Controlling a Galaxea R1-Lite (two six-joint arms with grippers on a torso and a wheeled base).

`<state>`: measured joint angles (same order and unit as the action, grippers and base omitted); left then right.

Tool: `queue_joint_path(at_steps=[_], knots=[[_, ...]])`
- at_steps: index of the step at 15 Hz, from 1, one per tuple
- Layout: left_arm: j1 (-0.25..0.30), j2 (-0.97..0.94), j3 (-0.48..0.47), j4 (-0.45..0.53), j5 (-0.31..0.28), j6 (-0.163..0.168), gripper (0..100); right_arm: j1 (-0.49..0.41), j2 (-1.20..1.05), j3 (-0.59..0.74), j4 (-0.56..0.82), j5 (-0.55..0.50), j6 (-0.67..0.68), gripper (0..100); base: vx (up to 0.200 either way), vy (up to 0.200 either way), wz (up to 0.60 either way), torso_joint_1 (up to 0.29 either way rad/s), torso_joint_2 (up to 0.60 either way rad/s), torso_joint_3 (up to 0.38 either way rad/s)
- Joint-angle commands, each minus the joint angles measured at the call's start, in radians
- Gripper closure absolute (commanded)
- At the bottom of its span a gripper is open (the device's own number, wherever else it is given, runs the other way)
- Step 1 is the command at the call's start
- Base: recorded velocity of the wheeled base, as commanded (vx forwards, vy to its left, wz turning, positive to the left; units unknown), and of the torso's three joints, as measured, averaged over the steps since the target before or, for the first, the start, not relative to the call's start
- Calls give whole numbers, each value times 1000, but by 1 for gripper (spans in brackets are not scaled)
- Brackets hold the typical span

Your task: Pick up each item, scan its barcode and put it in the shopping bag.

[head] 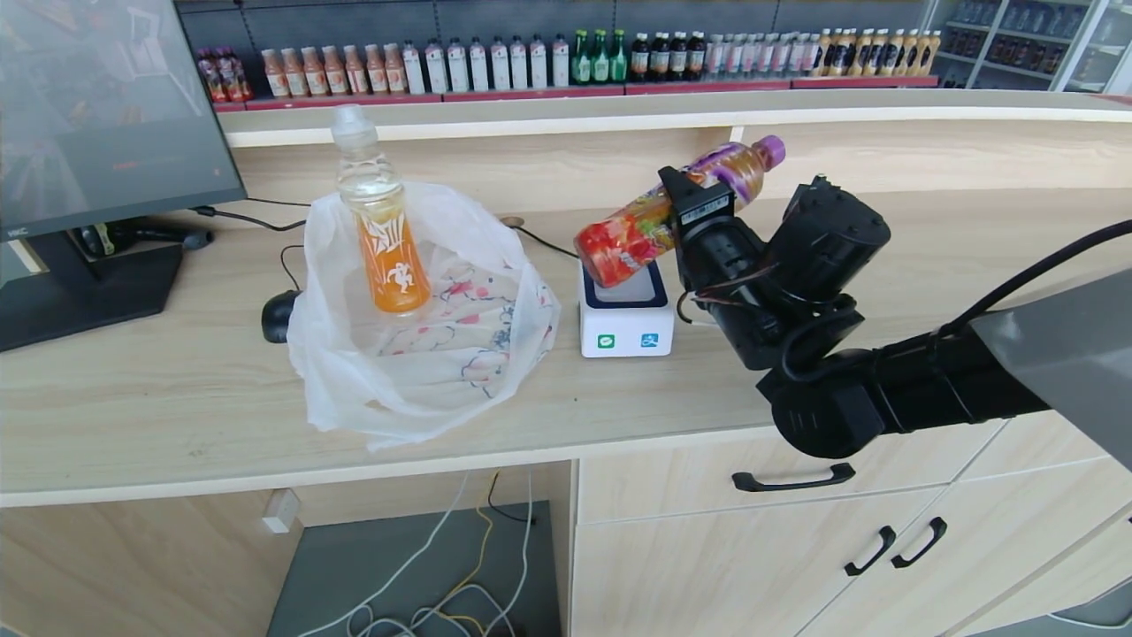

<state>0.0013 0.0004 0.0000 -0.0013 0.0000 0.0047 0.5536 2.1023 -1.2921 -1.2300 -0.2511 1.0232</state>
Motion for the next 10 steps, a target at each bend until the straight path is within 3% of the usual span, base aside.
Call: queue_joint_path(at_steps=[1,10], knots=[[0,0,0,0,2,0,0,0,11,-3,0,-1,9,100,0,0,0,0,0,0],[0,0,0,0,2,0,0,0,21,-4,0,-1,11,100,0,0,0,0,0,0]])
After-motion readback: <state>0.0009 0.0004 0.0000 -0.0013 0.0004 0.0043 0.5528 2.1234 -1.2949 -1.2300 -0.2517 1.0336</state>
